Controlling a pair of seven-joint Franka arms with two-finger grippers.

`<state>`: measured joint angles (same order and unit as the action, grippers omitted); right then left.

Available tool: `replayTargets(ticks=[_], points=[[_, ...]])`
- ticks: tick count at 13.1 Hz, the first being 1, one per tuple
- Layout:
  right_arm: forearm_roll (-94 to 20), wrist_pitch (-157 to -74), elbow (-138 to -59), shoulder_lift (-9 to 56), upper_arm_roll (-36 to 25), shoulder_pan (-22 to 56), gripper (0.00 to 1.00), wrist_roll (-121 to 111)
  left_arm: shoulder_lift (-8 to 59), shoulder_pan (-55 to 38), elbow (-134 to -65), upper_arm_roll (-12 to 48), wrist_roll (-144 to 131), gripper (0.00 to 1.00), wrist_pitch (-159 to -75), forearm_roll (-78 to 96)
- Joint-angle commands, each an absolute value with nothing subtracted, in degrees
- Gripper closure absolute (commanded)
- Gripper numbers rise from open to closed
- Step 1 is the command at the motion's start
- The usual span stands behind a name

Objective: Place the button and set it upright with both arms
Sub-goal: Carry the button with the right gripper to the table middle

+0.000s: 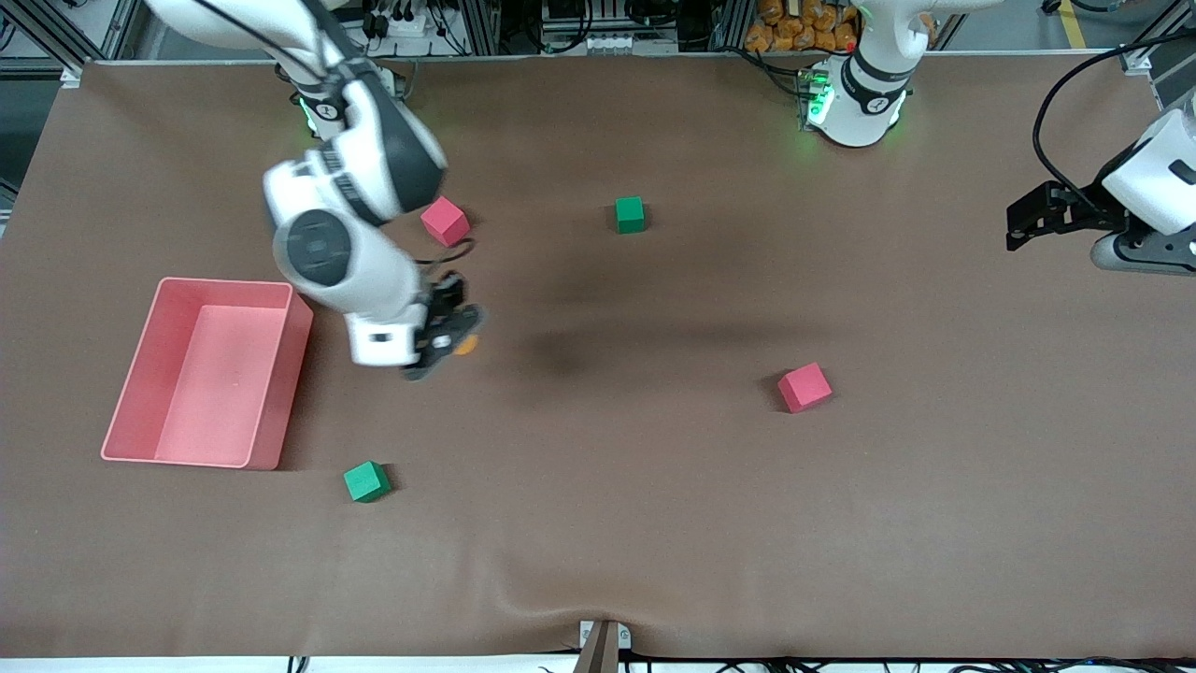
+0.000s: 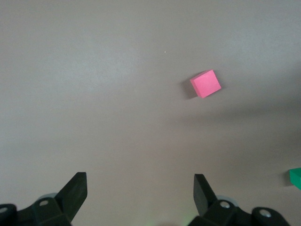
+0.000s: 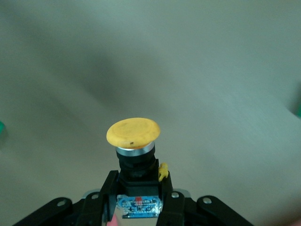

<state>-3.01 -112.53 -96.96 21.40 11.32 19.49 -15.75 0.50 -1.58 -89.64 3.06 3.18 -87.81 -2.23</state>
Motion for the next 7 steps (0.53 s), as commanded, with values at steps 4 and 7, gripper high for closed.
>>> replayTargets(ticks=[4, 7], points=[[-2.46, -117.16, -88.88, 32.06, 10.63, 30.67, 1.0, 5.41, 1.23, -1.41, -88.33, 3.16, 2.99, 0.0, -86.75, -1.93], [-2.55, -117.33, -83.0, 37.59, 10.63, 31.73, 1.0, 16.65, 1.14, -1.41, -88.33, 3.16, 2.99, 0.0, -86.75, -1.93]])
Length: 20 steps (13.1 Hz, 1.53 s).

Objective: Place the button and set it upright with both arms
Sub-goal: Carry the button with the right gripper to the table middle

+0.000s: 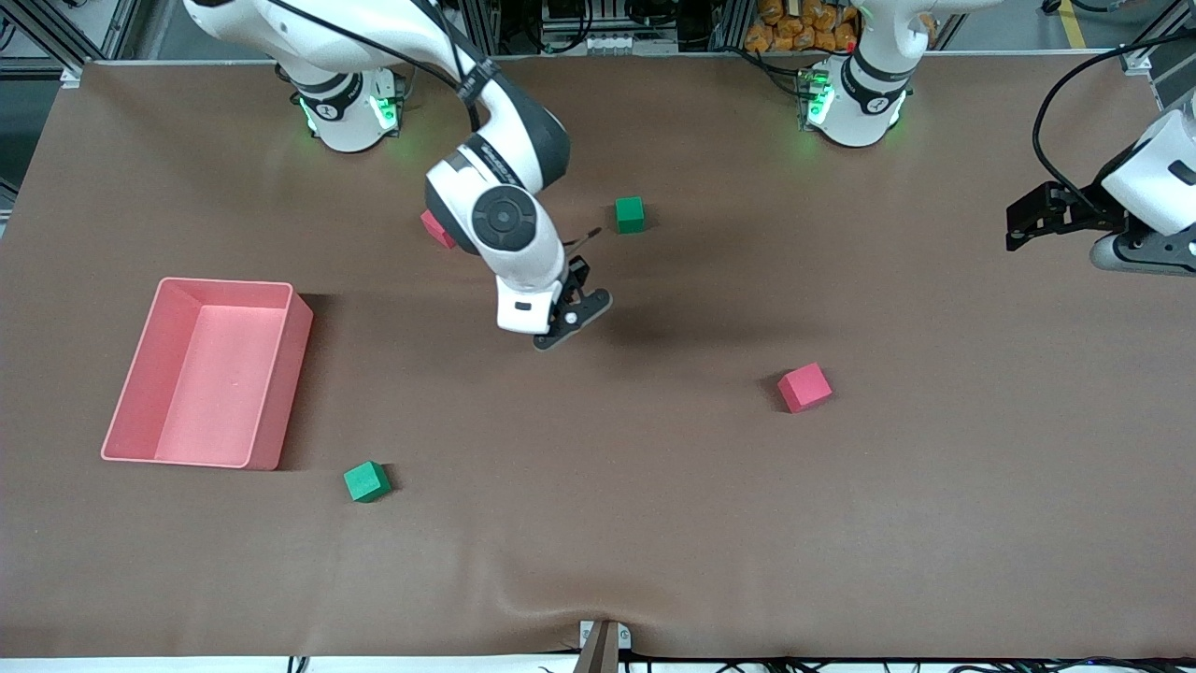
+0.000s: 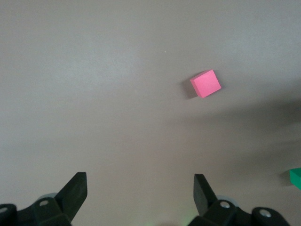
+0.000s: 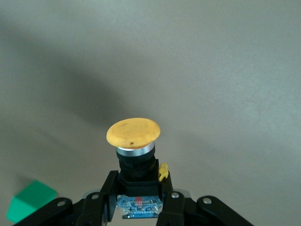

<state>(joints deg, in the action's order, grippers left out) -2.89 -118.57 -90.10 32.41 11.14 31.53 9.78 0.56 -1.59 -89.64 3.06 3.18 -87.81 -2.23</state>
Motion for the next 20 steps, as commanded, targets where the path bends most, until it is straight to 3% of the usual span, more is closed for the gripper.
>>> replayTargets(ticks=[1, 9, 12, 13, 14, 15, 20], points=[[-2.64, -117.33, -79.49, 39.97, 10.63, 32.16, 1.0, 20.88, 1.14, -1.49, -88.33, 3.16, 2.99, 0.0, -86.75, -1.85], [-2.9, -123.31, -64.26, 56.06, 10.29, 38.92, 1.0, 41.84, 1.23, -1.49, -88.42, 3.16, 3.08, 0.0, -86.75, -1.49], [-2.55, -122.79, -63.54, 57.39, 10.2, 40.42, 0.99, 41.57, 1.23, -1.49, -88.42, 3.16, 3.08, 0.0, -86.75, -1.49], [-2.55, -122.52, -63.63, 57.39, 10.28, 40.6, 0.89, 41.66, 1.23, -1.49, -88.5, 3.16, 3.08, 0.0, -86.75, -1.49], [-2.46, -122.61, -63.81, 57.39, 10.2, 40.95, 0.66, 41.57, 1.23, -1.49, -88.42, 3.16, 3.08, 0.0, -86.75, -1.49], [-2.29, -122.69, -64.07, 57.39, 9.93, 40.96, 0.01, 41.4, 1.23, -1.49, -88.5, 3.16, 3.16, 0.0, -86.75, -1.49], [0.35, -122.43, -64.07, 54.41, 9.32, 39.73, 0.0, 41.4, 2.02, -2.37, -88.33, 3.43, 4.13, 0.0, -86.75, -1.67]])
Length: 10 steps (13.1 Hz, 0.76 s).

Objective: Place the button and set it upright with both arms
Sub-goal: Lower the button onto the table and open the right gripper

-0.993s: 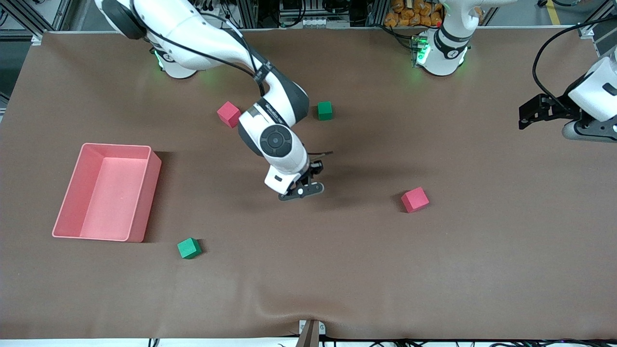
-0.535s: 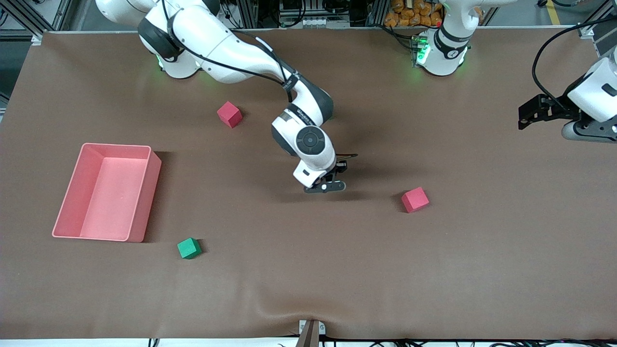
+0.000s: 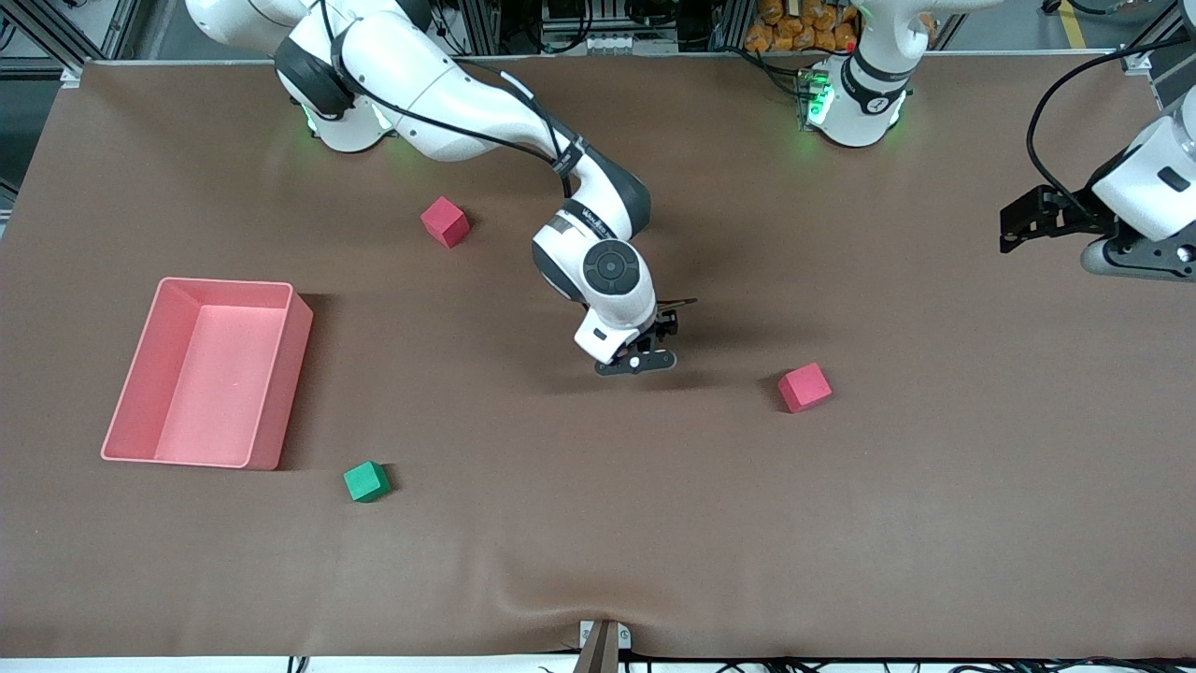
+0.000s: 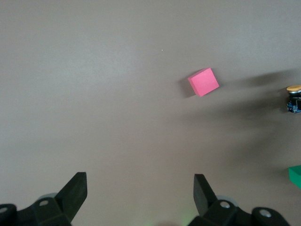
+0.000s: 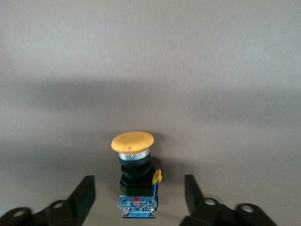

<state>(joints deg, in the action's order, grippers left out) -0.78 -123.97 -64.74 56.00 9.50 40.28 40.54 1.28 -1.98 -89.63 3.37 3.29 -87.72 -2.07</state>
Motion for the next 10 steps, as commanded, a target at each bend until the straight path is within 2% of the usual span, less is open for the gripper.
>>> replayTargets(ticks=[1, 4, 8, 10], points=[[0.18, -122.43, -64.07, 53.45, 9.32, 38.68, 0.0, 41.31, 2.63, -2.55, -88.24, 3.51, 4.13, 0.0, -86.75, -1.58], [0.09, -119.64, -64.25, 49.5, 9.49, 35.25, 0.0, 38.95, 4.13, -2.55, -88.42, 3.6, 4.22, 0.0, -86.75, -1.84], [0.26, -104.0, -65.38, 40.98, 9.32, 28.14, 0.0, 26.75, 8.77, -3.34, -88.42, 3.69, 4.13, 0.0, -86.75, -0.71], [0.26, -102.83, -72.2, 33.53, 9.32, 24.19, 0.0, 22.95, 10.01, -3.6, -88.24, 3.69, 3.61, 0.0, -86.75, -0.01]])
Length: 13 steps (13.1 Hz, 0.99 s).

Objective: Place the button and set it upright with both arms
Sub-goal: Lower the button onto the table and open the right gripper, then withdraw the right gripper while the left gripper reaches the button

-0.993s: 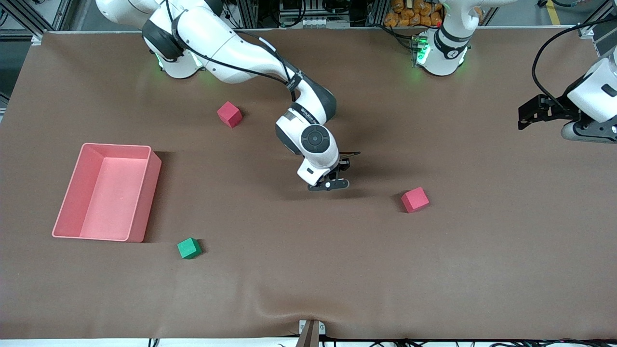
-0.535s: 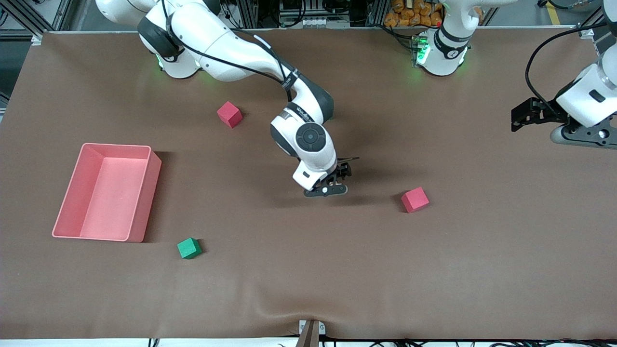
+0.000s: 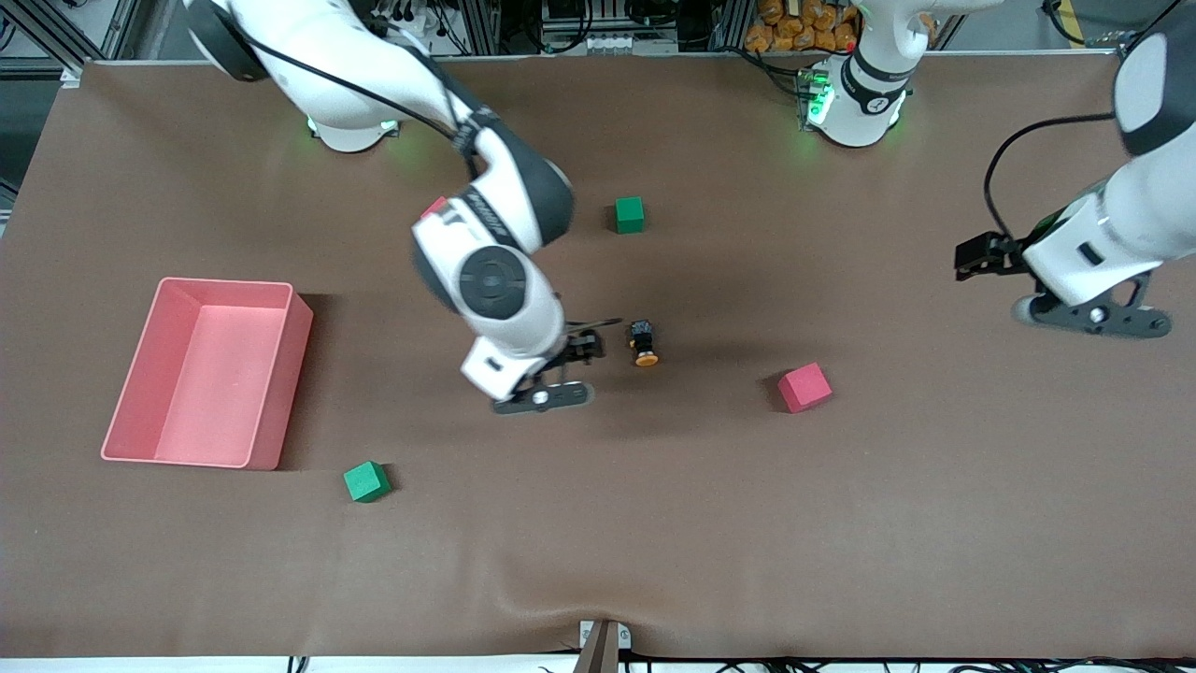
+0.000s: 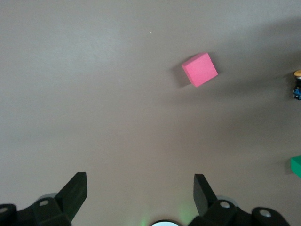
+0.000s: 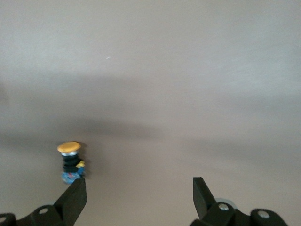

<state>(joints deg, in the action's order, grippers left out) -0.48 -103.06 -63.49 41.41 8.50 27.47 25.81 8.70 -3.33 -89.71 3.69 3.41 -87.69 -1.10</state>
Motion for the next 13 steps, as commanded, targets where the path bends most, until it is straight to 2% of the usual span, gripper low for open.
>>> replayTargets(ticks=[1, 4, 5, 8, 13], points=[[0.26, -102.83, -76.68, 29.05, 9.32, 21.73, 0.0, 22.5, 10.72, -4.04, -88.24, 3.69, 3.43, 0.0, -86.75, 1.83], [0.18, -101.79, -84.26, 17.62, 9.32, 16.71, 0.0, 22.24, 13.35, -4.57, -88.15, 3.6, 3.34, 0.0, -86.84, 4.66], [0.18, -98.65, -85.68, 14.36, 9.32, 15.31, 0.0, 22.15, 14.32, -4.57, -88.07, 3.69, 3.08, 0.0, -86.84, 5.27], [0.26, -89.67, -86.65, 8.98, 9.23, 12.06, 0.0, 18.12, 16.52, -7.72, -85.27, 3.52, -2.96, 0.0, -87.1, 6.86], [1.32, -90.7, -96.49, -0.08, 9.23, 5.99, 0.0, 8.99, 16.52, -9.84, -84.03, 3.52, -5.54, 0.0, -87.71, 4.75]])
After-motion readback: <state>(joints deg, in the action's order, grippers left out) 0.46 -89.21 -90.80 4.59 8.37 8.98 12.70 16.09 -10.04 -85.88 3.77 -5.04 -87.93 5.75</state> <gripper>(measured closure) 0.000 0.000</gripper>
